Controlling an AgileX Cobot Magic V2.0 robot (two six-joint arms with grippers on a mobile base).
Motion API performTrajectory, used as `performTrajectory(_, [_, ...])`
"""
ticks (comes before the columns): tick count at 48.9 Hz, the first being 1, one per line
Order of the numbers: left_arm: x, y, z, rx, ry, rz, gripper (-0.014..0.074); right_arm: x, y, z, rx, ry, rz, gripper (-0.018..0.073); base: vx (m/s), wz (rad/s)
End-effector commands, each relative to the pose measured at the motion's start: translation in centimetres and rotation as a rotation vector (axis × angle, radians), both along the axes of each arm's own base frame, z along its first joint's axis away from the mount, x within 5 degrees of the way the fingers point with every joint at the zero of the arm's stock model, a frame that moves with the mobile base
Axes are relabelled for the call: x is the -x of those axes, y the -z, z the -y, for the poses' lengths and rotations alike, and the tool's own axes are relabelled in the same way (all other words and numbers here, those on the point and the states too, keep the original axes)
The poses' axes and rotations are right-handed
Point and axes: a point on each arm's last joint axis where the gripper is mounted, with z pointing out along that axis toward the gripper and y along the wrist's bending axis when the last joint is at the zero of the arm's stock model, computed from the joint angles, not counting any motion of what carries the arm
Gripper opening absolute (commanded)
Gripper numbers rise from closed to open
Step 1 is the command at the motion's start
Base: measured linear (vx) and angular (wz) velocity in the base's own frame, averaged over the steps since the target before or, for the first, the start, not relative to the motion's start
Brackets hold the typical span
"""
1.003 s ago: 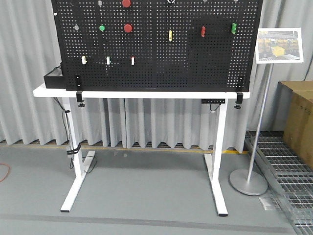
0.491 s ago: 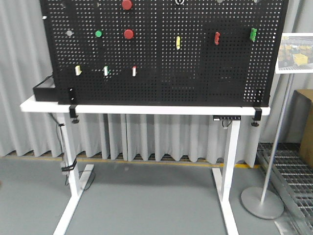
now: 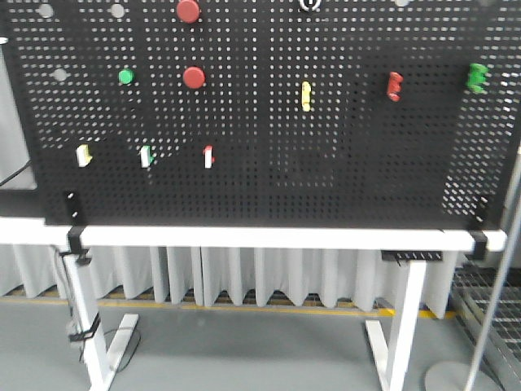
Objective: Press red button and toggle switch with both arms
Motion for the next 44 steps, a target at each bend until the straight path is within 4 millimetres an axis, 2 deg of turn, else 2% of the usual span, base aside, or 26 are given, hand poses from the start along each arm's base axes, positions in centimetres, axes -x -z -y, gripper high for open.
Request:
performTrajectory(1, [-0.15, 0.23, 0.01, 0.008, 0.001, 0.049, 0.0002, -0.02, -0.44, -0.01, 0.017, -0.001, 0.083, 0.0, 0.42, 0.0])
performTrajectory(24, [-0.14, 0.25, 0.01, 0.008, 0.001, 0.047, 0.0002, -0.02, -0.44, -0.01, 0.017, -0.001, 0.083, 0.0, 0.35, -0.05])
performTrajectory(44, [-0.14, 0.26, 0.01, 0.008, 0.001, 0.046, 0.0002, -0.02, -0.44, -0.01, 0.017, -0.001, 0.083, 0.0, 0.19, -0.02])
